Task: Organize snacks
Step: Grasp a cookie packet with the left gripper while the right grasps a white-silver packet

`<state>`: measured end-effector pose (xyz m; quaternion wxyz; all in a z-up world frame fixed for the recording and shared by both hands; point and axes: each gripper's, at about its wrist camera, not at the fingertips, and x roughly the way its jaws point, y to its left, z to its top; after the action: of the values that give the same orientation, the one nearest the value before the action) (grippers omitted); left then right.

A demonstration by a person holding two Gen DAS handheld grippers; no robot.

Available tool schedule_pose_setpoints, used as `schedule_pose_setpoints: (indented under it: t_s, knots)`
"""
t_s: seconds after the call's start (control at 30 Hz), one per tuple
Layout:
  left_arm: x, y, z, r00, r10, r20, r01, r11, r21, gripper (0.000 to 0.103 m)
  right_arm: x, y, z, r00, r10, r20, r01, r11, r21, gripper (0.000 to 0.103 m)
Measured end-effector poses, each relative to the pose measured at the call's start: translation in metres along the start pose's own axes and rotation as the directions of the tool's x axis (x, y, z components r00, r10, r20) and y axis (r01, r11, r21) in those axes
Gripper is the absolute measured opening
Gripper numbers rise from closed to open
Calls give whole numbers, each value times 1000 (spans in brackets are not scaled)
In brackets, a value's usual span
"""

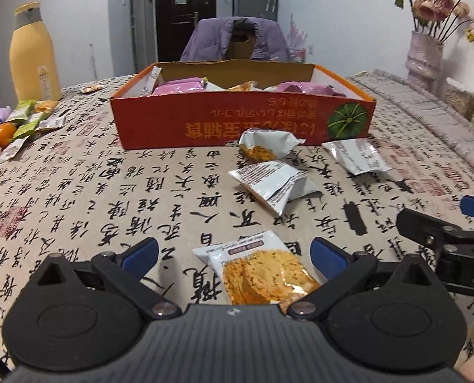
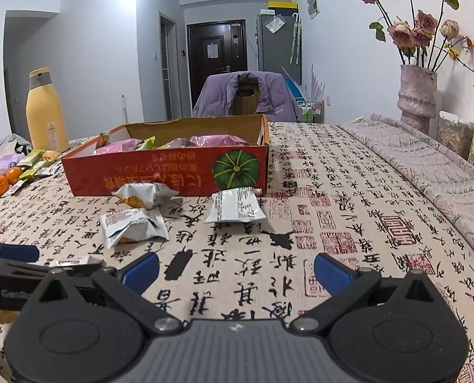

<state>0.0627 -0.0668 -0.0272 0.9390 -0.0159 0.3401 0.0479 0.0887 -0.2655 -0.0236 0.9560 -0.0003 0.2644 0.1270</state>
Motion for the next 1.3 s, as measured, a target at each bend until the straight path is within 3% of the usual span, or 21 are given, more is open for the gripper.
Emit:
schedule_pose_setpoints:
  t_s: [0.2,0.37,0.47,0.53,0.57,0.63,0.67,1.0,1.3]
  knots:
    - [2,4,-4,999,41,-20,-41,999,-10,103,0,0,-3,1000,3,-7,-3,1000,5,103]
    - [1,7,-9,1000,27,-17,-27,999,-23,100,1,4,-5,1000,10,-11,-10,1000,-2,103]
    - [-1,8,-10,1000,23,-1,-23,1000,-16,91,2,7,-6,1000,12,-18,-12,1000,-7,103]
    - [-4,7,-10,1000,19,13,-19,1000,-8,75,2,8,-7,1000,13,-22,-14,1000,-9,103]
    - [-5,7,-10,1000,14,17,-14,1000,-6,72,2,9,-7,1000,14,-24,-14,1000,-10,103]
    - [-6,7,-10,1000,1,29,-1,1000,1,52,3,10,-8,1000,14,-27,-15,1000,-12,103]
    - [-7,8,-10,999,-5,33,5,1000,1,48,3,11,-8,1000,15,-28,-15,1000,-13,103]
    - [-10,18,-10,997,-39,65,40,999,-12,43,5,16,-10,999,21,-36,-22,1000,-21,103]
    - [-21,39,3,989,-32,144,39,998,-41,43,10,27,-6,999,35,-33,-36,998,-44,103]
